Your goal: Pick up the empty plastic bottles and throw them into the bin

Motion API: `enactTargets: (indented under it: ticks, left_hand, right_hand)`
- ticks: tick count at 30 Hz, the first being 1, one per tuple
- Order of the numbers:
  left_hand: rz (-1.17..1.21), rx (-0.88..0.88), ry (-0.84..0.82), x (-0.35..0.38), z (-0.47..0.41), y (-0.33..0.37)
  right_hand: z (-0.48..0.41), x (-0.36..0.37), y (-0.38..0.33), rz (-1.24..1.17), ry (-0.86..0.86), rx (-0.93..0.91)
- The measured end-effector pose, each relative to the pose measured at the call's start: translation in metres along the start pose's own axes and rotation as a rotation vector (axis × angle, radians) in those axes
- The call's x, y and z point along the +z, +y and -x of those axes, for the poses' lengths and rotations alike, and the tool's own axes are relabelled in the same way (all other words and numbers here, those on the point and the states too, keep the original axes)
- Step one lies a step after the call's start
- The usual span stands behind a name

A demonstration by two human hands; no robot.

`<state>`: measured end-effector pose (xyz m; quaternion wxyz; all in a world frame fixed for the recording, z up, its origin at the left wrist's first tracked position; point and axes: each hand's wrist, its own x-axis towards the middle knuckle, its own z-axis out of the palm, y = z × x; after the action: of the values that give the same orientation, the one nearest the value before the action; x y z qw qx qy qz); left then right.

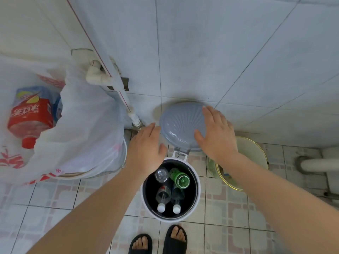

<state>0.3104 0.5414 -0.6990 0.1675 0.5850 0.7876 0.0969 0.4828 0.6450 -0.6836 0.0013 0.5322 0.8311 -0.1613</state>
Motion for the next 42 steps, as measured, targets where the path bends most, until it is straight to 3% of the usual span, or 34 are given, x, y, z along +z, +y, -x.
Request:
enactTargets:
  ticks: [5, 12, 15, 23, 31, 42]
  left_hand:
    - [-0.037, 0.062, -0.011, 0.004, -0.007, 0.002]
    - [-0.069, 0.058, -0.035, 0.014, 0.001, -0.008]
    - [-0.073, 0.043, -0.028, 0.014, 0.004, -0.011]
    - [-0.021, -0.002, -0.116, 0.024, 0.046, -0.001]
    - [0.015, 0.104, -0.024, 0.031, 0.101, 0.003]
    - [-0.052, 0.121, -0.239, 0.061, 0.192, -0.035]
  right_hand:
    - [-0.026, -0.002, 0.012, 0.01, 0.016, 0.021]
    - [-0.034, 0.014, 0.015, 0.04, -0.129, 0.045]
    - [-0.022, 0.019, 0.013, 0.021, -0.113, 0.065]
    - [0.06, 0.041, -0.003, 0.043, 0.063, 0.035]
    - [0.153, 0.066, -0.024, 0.051, 0.008, -0.006]
    - [0.222, 0.104, -0.049, -0.003, -0.039, 0.127]
